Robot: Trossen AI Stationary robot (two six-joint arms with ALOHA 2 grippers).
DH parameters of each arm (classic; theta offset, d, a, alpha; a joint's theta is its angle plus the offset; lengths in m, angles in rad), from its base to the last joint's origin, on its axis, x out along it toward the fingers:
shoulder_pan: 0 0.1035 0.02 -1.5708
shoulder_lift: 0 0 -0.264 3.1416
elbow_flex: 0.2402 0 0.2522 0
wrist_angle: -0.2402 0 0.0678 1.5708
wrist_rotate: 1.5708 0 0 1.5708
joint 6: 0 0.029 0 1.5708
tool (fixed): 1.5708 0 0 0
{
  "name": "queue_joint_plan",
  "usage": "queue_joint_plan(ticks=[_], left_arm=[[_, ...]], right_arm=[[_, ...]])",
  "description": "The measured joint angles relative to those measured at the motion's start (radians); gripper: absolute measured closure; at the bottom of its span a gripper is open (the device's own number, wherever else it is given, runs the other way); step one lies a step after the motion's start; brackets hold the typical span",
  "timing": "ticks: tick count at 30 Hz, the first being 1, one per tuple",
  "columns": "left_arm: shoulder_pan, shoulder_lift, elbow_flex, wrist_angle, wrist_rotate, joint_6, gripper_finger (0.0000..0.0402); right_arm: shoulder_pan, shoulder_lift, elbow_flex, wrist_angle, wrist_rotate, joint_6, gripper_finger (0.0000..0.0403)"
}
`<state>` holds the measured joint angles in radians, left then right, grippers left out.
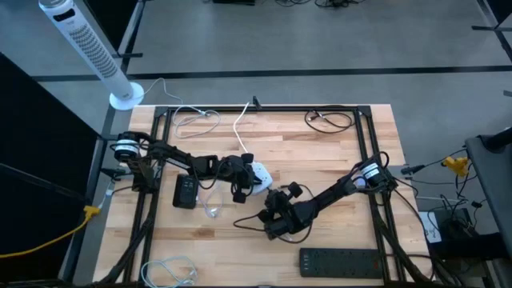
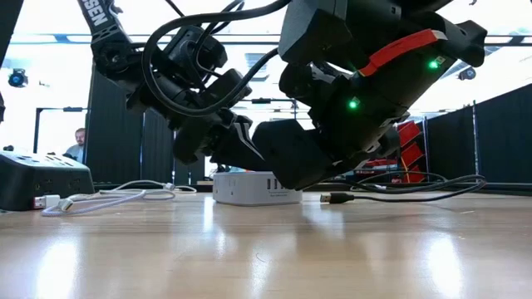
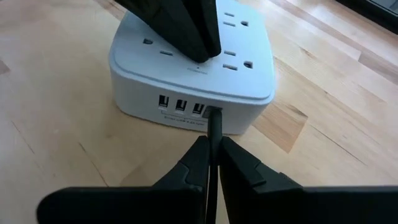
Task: Insert USB
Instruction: Insert the center black charger cable into the white outlet extension
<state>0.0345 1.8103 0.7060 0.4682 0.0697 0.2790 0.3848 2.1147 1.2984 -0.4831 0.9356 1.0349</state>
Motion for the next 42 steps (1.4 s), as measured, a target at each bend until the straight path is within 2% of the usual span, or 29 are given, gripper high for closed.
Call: queue_joint_plan(ticks=[10,16,26,42], left_arm=[[-0.001,0.041,-0.006,0.071,0.009,0.005,0.0399],[-0.002,0.07,-0.004,0.126,0.019,0.005,0.0401],[-0.003,0.071,-0.004,0.132,0.019,0.004,0.0401],[0.0,0.071,-0.004,0.13,-0.004,-0.004,0.0401]], right_arm=[[0.011,-0.011,0.0,-0.023,-0.009,-0.033,0.0391],[0.042,-0.024,0.0,-0.091,-0.017,0.017,0.0392],[0.071,-0.026,0.0,-0.097,-0.023,0.02,0.0392],[0.129,0.018,-0.005,-0.098,0.038,0.293,0.0393]])
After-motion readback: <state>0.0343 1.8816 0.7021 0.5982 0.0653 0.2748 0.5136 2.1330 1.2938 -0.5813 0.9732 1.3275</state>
